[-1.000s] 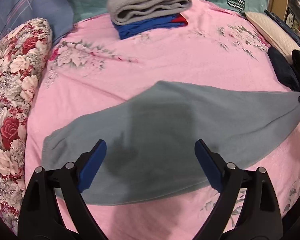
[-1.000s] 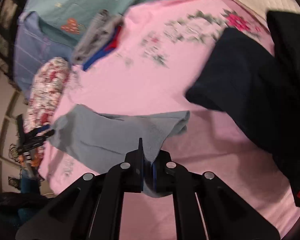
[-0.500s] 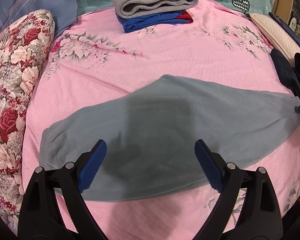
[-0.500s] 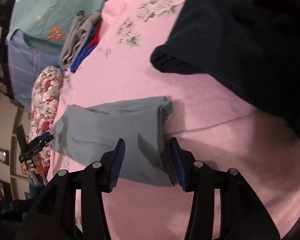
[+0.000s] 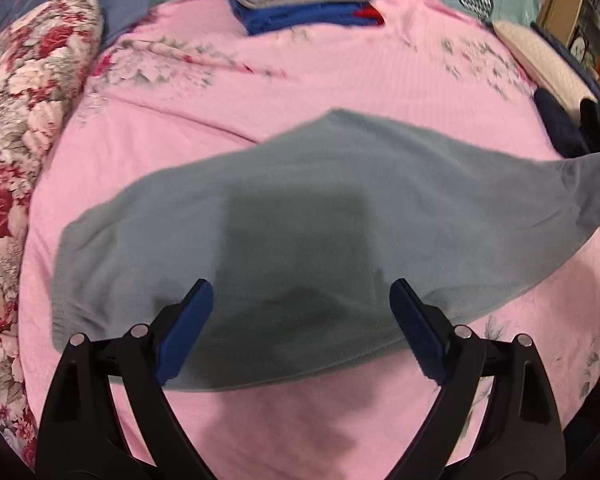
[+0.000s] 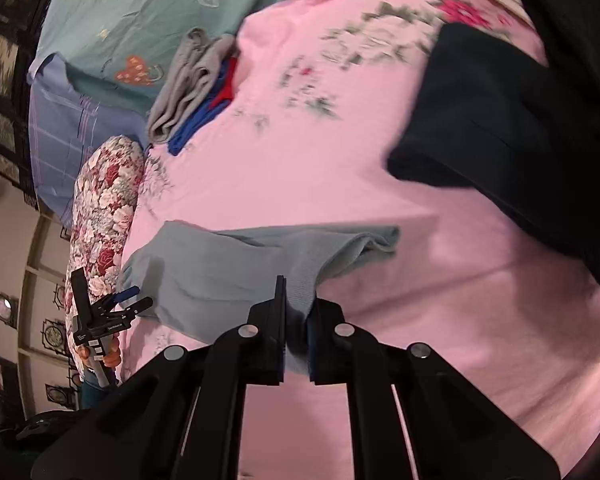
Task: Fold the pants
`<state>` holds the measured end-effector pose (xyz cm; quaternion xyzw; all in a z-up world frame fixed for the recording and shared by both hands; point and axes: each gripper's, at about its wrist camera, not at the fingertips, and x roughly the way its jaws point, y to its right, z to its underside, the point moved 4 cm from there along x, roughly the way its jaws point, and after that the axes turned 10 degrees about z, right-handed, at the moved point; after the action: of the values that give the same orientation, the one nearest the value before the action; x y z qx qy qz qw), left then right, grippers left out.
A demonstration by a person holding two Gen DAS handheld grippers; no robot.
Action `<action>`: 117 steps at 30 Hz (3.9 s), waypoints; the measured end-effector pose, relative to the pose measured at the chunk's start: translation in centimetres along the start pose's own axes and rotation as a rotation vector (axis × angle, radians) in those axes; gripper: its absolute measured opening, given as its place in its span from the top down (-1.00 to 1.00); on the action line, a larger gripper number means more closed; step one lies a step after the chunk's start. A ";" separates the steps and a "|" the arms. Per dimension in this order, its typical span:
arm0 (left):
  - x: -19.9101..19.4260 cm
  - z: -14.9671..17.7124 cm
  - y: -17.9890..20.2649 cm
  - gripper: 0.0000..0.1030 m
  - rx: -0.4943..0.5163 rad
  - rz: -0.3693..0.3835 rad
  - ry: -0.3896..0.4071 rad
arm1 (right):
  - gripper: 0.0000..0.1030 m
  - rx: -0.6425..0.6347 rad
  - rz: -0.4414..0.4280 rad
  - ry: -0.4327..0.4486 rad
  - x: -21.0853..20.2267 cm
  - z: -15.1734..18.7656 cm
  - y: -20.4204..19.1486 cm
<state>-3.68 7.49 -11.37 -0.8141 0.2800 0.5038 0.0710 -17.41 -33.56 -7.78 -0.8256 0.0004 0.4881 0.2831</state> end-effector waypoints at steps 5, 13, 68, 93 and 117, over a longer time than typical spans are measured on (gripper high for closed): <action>-3.9 1.0 -4.0 -0.77 -0.077 0.002 0.097 | 0.85 -0.172 0.020 -0.044 2.1 -1.6 -8.9; -6.5 4.4 -8.3 -0.77 -0.164 -0.009 0.128 | 0.85 -0.456 0.028 -0.223 13.5 0.2 -22.2; -2.5 6.1 -14.6 -0.55 -0.943 0.402 0.276 | -0.16 -0.310 -0.366 -0.258 14.4 4.4 -24.5; -4.9 3.0 -13.0 0.86 -0.766 0.172 0.297 | -0.17 -0.324 -0.401 -0.327 16.4 4.9 -28.3; 4.4 -3.3 19.5 0.87 0.163 0.317 0.023 | -0.35 0.055 -0.340 0.013 4.6 1.5 -5.0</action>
<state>-9.93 -11.80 -10.33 -0.7571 0.4453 0.4749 0.0533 -14.84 -27.35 -9.72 -0.8087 -0.1241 0.4276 0.3843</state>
